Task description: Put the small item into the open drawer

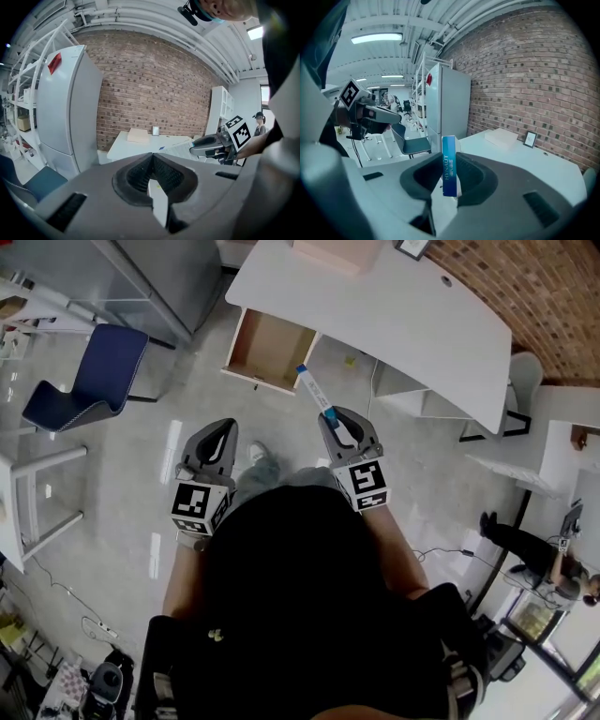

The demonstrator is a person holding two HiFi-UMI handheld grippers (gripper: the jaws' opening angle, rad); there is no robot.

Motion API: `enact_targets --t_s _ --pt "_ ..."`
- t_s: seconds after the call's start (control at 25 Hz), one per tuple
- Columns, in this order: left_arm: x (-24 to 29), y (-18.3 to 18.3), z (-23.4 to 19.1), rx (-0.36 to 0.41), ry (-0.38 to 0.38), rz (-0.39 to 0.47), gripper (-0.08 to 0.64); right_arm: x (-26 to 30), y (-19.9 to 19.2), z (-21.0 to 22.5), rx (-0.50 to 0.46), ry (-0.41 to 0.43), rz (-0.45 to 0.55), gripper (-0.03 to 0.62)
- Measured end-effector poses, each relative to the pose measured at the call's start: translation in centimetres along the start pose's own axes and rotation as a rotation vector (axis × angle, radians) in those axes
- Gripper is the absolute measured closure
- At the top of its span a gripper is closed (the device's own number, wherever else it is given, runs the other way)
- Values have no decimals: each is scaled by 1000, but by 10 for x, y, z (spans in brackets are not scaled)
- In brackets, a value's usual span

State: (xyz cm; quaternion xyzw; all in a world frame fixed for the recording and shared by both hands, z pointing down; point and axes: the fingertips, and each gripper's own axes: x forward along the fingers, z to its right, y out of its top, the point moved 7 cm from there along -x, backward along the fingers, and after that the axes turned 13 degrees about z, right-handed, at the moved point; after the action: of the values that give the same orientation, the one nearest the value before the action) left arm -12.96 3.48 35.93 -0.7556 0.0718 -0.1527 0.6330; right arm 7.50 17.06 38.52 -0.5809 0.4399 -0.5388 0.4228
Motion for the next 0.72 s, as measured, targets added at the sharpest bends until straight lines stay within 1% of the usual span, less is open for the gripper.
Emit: enact_targets --t_s 0.16,0.28,0.52,0.72 --pt "6 -1 -20 -9 1 -24 557 33 -5 2 -4 25 -66 497" --pt "11 -3 -28 -27 23 -41 557 52 -13 7 -8 49 -116 497" --pt "21 0 -35 -55 99 -52 557 89 -33 18 -26 141 -212 496" --pt "32 -1 -42 -90 191 -59 557 125 -58 34 -39 210 -293 495"
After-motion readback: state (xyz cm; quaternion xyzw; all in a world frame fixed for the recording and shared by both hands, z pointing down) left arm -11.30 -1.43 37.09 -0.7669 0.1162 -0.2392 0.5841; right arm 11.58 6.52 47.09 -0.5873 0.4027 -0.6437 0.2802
